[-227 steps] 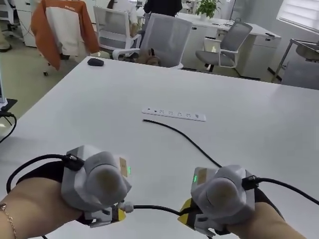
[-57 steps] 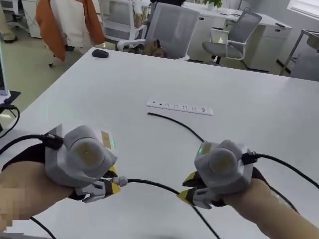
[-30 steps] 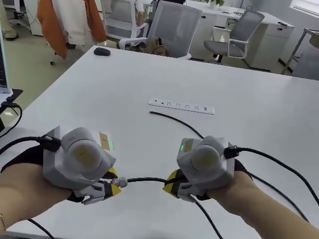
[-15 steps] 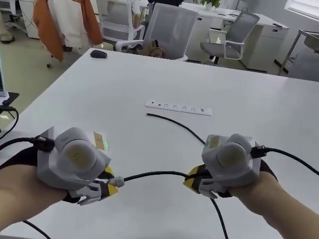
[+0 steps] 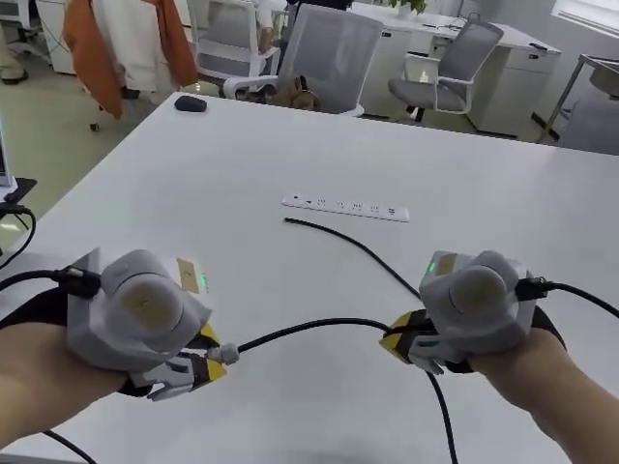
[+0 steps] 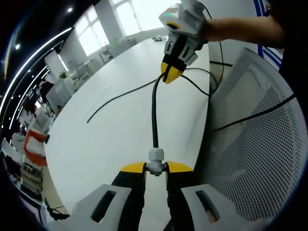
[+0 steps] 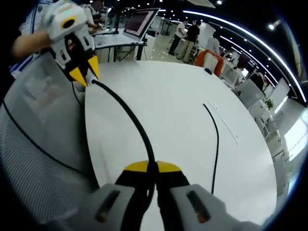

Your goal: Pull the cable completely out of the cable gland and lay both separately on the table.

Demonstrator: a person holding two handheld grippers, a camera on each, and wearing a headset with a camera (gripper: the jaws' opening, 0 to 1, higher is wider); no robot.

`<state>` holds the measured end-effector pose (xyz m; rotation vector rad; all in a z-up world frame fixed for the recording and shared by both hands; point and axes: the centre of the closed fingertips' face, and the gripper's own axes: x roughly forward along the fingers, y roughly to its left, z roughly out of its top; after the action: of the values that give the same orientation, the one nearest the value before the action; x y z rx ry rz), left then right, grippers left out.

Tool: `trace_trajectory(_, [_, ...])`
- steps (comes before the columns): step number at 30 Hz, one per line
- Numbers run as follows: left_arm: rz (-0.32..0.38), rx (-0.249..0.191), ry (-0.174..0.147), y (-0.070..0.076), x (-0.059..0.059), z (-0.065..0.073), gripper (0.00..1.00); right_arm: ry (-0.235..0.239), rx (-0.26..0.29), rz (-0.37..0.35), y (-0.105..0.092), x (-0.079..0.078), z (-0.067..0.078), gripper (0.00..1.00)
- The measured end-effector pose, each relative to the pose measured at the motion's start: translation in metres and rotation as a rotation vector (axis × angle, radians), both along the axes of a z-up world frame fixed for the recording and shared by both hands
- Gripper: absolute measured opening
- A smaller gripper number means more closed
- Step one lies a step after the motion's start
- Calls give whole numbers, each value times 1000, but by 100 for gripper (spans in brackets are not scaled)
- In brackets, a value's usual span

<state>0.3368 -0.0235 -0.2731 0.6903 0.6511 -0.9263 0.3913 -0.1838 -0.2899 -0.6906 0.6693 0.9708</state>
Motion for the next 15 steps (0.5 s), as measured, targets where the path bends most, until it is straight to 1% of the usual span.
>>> trace_trajectory(5, [1, -3, 0, -1, 1, 0, 17, -3, 10, -26, -5, 3, -1, 2])
trace_trajectory(9, [3, -1, -1, 0, 1, 0, 17, -17, 9, -65, -19, 10, 3, 2])
trace_trajectory(13, [15, -2, -3, 4, 2, 0, 17, -57, 17, -108, -36, 24, 17, 2])
trace_trajectory(15, [15, -5, -3, 4, 2, 0, 17, -80, 38, -141, -43, 32, 26, 2])
